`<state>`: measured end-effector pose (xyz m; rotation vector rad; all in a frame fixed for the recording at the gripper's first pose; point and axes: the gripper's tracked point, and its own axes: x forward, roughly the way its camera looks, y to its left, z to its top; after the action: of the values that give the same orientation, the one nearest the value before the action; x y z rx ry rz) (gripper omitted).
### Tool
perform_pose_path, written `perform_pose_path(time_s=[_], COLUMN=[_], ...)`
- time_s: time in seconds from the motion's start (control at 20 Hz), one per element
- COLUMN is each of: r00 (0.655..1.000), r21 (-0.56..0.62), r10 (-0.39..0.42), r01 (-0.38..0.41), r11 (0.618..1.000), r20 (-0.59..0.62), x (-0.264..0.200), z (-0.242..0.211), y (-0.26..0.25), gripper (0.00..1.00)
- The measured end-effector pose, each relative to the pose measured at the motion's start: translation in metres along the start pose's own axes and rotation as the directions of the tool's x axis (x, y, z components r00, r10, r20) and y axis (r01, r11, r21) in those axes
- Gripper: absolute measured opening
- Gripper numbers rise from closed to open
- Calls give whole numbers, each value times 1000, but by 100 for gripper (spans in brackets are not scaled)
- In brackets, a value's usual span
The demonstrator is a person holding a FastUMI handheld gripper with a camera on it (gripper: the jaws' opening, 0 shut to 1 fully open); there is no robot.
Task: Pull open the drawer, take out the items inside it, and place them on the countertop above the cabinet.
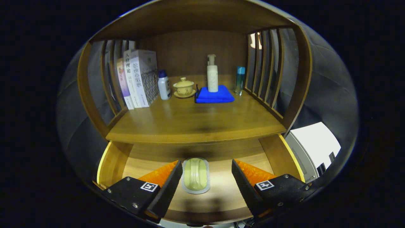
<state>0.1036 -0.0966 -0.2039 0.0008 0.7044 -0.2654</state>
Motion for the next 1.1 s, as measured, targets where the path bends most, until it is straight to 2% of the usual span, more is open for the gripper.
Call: perform_pose_path(time_s=[0.3, 0.4, 0.5, 0.6, 0.7, 0.9, 1.1], r00=[991, 984, 974, 976, 976, 949, 934], r21=[42, -3, -31, -36, -36, -136, -178], r10=[-19, -51, -48, -42, -22, -66, -82], r01=[25, 51, 42, 36, 14, 25, 20], r11=[999, 999, 999, 999, 999, 990, 984], r20=[-131, -169, -221, -215, -219, -307, -347], x=[37, 45, 52, 53, 56, 63, 67], z=[-29, -41, -53, -48, -47, -65, -71], y=[-1, -9, -4, 0, 10, 6, 7], gripper=[96, 96, 96, 97, 95, 91, 83])
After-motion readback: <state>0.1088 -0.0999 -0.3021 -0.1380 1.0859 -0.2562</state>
